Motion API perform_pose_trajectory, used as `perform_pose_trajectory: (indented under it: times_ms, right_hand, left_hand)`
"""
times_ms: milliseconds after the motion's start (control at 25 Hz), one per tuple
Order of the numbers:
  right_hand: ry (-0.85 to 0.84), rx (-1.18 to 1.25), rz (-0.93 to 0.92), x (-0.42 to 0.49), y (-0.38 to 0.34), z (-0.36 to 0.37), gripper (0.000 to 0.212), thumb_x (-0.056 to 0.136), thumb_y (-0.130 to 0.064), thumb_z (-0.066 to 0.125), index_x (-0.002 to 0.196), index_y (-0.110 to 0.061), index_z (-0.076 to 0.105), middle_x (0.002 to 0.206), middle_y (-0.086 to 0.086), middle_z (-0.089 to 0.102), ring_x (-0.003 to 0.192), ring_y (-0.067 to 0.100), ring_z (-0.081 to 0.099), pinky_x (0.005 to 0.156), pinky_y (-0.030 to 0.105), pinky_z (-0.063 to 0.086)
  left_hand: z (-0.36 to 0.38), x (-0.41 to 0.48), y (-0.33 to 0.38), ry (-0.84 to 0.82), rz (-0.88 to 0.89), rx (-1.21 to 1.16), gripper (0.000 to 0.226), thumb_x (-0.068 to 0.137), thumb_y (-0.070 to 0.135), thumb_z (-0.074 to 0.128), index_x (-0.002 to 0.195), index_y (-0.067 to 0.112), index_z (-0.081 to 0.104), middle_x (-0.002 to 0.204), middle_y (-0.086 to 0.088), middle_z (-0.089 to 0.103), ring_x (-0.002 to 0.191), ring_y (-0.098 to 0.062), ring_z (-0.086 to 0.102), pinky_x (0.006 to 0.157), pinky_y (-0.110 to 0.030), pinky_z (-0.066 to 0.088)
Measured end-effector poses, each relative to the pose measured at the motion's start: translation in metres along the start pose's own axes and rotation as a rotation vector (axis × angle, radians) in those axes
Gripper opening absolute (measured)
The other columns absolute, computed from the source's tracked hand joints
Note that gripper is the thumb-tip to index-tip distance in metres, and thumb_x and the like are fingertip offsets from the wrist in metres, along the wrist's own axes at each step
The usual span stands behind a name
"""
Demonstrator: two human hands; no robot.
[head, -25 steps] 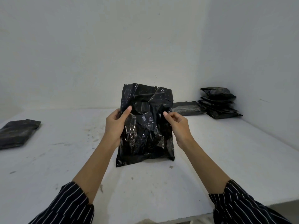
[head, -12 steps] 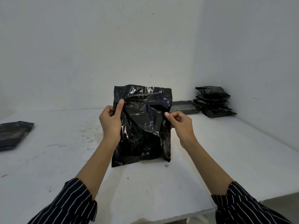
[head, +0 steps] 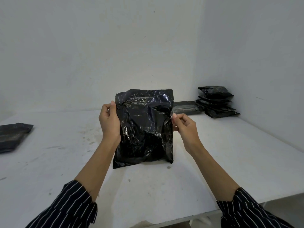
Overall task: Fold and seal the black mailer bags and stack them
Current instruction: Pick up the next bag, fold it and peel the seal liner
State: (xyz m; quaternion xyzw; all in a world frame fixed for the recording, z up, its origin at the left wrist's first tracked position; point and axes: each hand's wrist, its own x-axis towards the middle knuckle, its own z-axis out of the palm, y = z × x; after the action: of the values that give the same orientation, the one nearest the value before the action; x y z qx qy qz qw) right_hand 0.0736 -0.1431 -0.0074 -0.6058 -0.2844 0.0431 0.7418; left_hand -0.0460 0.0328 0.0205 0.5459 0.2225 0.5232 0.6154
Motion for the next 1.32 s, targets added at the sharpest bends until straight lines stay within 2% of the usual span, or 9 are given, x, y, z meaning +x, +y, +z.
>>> perform_pose_trajectory:
  times_ms: [200,360,520,680,800,880,1080,1200,1320]
  right_hand:
    - [0.038,-0.05,-0.049,0.006,-0.016,0.008,0.016,0.091,-0.029,0.061,0.09,-0.013,0.061,0.066,-0.012,0.058,0.063,0.004,0.052,0.059,0.021,0.045]
    - [0.067,-0.176,-0.173,0.016,-0.026,0.017,0.018,0.096,-0.02,0.054,0.082,-0.009,0.055,0.068,0.0,0.049,0.064,0.01,0.043,0.061,0.021,0.038]
    - [0.097,-0.279,-0.221,0.018,-0.029,0.022,0.013,0.1,-0.018,0.044,0.09,-0.01,0.045,0.063,0.0,0.041,0.054,0.005,0.034,0.055,0.021,0.031]
    - [-0.119,-0.224,-0.208,0.015,-0.025,0.006,0.018,0.096,-0.017,0.052,0.104,-0.027,0.039,0.083,0.007,0.051,0.067,0.018,0.046,0.066,0.024,0.041]
    - [-0.296,-0.333,-0.2,0.016,-0.027,-0.01,0.019,0.092,-0.011,0.059,0.105,-0.023,0.053,0.104,0.005,0.057,0.076,0.024,0.055,0.076,0.039,0.048]
    - [-0.379,-0.415,-0.167,0.018,-0.032,-0.016,0.028,0.09,-0.004,0.06,0.113,-0.02,0.059,0.111,0.0,0.059,0.078,0.018,0.059,0.083,0.044,0.049]
    - [-0.455,-0.5,-0.116,0.023,-0.044,-0.027,0.063,0.083,0.016,0.053,0.129,-0.027,0.053,0.11,-0.005,0.052,0.075,0.007,0.059,0.089,0.039,0.053]
    - [-0.449,-0.486,-0.111,0.023,-0.042,-0.027,0.071,0.081,0.021,0.047,0.134,-0.026,0.049,0.117,-0.008,0.046,0.073,0.006,0.054,0.082,0.037,0.05]
    - [-0.421,-0.446,-0.029,0.02,-0.039,-0.031,0.07,0.082,0.02,0.044,0.136,-0.025,0.048,0.12,-0.01,0.047,0.065,0.005,0.052,0.077,0.031,0.045]
  left_hand:
    - [0.002,-0.001,0.002,-0.034,0.007,0.002,0.029,0.099,0.03,0.043,0.072,0.019,0.044,0.06,0.001,0.03,0.05,-0.007,0.027,0.046,-0.017,0.026]
    - [0.004,-0.003,0.003,-0.023,0.065,0.084,0.028,0.101,0.03,0.039,0.075,0.02,0.042,0.061,0.001,0.03,0.045,-0.004,0.026,0.041,-0.014,0.024]
    - [0.004,-0.005,0.003,0.006,0.103,0.152,0.021,0.101,0.032,0.036,0.085,0.019,0.042,0.068,0.003,0.041,0.057,-0.008,0.035,0.054,-0.016,0.034]
    - [-0.007,-0.008,0.001,-0.13,0.199,0.153,0.003,0.101,0.017,0.038,0.103,0.018,0.04,0.071,0.003,0.046,0.052,-0.004,0.037,0.054,-0.014,0.035]
    - [-0.017,-0.002,0.001,-0.253,0.181,0.144,0.03,0.098,0.003,0.037,0.094,0.021,0.061,0.089,0.007,0.061,0.077,0.0,0.057,0.076,-0.018,0.047]
    - [-0.023,-0.001,0.005,-0.352,0.133,0.151,0.039,0.095,-0.004,0.035,0.1,0.018,0.066,0.095,0.009,0.065,0.081,0.003,0.061,0.075,-0.016,0.049]
    - [-0.039,0.012,0.01,-0.539,0.118,0.291,0.051,0.09,-0.01,0.044,0.121,0.027,0.057,0.107,-0.006,0.064,0.089,-0.014,0.062,0.075,-0.015,0.052]
    - [-0.041,0.017,0.008,-0.615,0.102,0.367,0.052,0.09,-0.005,0.053,0.125,0.033,0.053,0.124,-0.001,0.057,0.101,-0.024,0.058,0.077,-0.016,0.049]
    - [-0.038,0.014,0.003,-0.642,0.02,0.376,0.052,0.089,-0.003,0.057,0.129,0.03,0.051,0.122,-0.005,0.059,0.1,-0.027,0.061,0.081,-0.026,0.051]
